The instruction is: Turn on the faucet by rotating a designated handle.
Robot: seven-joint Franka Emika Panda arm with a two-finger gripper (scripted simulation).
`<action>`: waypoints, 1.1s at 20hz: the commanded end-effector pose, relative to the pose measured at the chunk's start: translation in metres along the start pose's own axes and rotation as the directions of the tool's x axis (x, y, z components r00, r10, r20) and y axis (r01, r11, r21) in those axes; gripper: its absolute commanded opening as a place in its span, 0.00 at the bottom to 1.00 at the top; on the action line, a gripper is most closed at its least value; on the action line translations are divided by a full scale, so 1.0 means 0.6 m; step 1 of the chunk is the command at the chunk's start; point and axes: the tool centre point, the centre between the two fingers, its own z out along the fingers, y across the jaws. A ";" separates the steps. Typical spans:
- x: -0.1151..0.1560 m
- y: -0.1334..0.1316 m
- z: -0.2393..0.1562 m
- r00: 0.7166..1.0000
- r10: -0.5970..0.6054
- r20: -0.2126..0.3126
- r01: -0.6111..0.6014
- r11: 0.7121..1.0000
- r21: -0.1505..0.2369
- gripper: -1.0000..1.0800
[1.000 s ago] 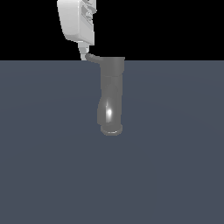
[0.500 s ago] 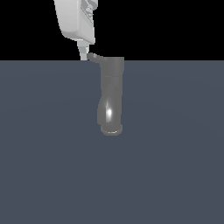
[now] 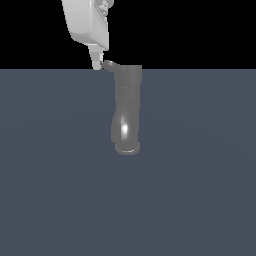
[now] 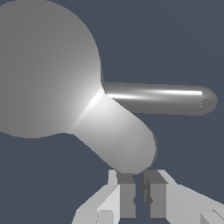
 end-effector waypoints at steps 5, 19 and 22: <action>0.075 0.016 0.000 1.000 0.029 -0.002 -0.029 1.000 -0.002 0.00; 0.137 0.010 -0.001 1.000 0.005 -0.003 -0.005 1.000 -0.003 0.00; 0.167 -0.001 -0.001 1.000 0.016 -0.003 -0.016 1.000 -0.003 0.00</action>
